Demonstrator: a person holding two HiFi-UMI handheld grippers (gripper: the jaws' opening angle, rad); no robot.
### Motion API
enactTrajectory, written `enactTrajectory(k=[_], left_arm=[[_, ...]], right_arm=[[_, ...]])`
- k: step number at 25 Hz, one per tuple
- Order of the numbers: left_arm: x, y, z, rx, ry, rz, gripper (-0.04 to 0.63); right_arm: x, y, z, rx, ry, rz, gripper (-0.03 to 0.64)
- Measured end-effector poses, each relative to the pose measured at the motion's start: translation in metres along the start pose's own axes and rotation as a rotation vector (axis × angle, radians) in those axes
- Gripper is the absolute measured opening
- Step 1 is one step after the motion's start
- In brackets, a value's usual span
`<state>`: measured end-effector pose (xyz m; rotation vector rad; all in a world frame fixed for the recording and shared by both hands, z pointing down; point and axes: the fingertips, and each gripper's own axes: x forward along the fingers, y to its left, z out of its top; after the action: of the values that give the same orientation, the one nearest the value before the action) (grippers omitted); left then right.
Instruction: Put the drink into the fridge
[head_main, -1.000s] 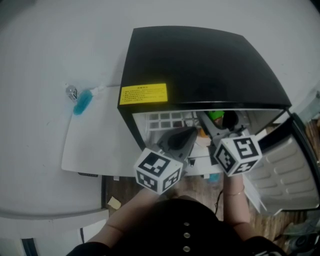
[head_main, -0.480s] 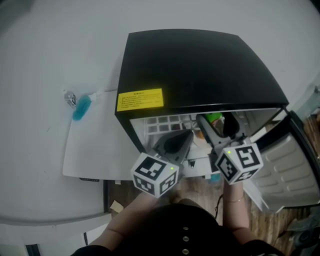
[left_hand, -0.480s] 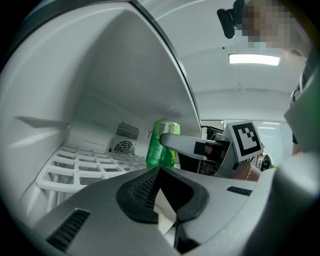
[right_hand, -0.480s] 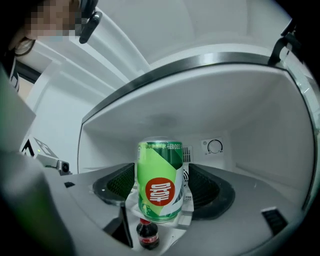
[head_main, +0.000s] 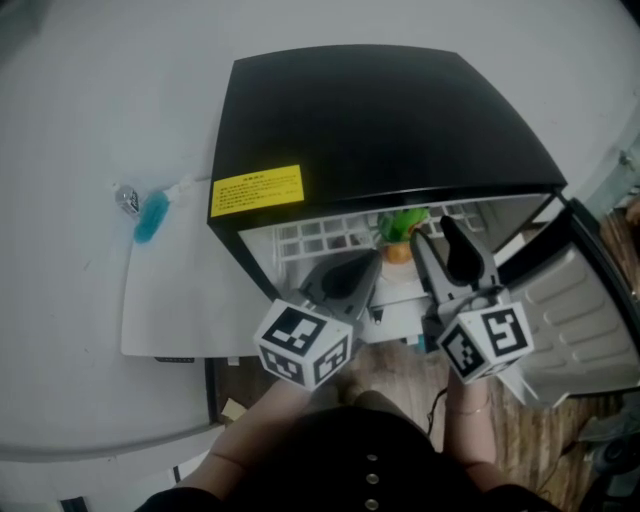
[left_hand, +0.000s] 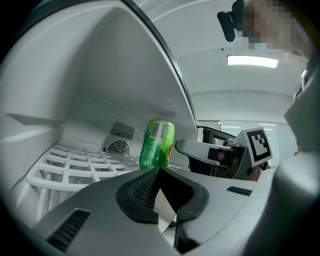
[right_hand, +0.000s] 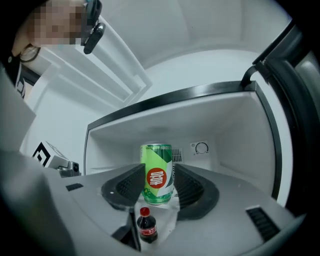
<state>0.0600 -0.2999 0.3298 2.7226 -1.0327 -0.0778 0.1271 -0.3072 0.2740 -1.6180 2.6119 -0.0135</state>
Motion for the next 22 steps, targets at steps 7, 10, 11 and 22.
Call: enactTrajectory(k=[7, 10, 11, 22], left_arm=[[0.001, -0.005, -0.002, -0.003, 0.009, -0.014, 0.006], [0.001, -0.006, -0.004, -0.008, 0.012, -0.017, 0.006], [0.001, -0.006, -0.004, -0.008, 0.013, -0.019, 0.006], [0.001, -0.006, 0.001, -0.009, -0.003, -0.029, 0.006]], right_arm=[[-0.012, 0.009, -0.008, -0.024, 0.002, -0.002, 0.013], [-0.013, 0.01, -0.012, -0.024, 0.011, -0.005, 0.009], [-0.013, 0.009, -0.012, -0.024, 0.011, -0.011, 0.008], [-0.002, 0.015, -0.021, -0.032, 0.044, -0.003, 0.008]])
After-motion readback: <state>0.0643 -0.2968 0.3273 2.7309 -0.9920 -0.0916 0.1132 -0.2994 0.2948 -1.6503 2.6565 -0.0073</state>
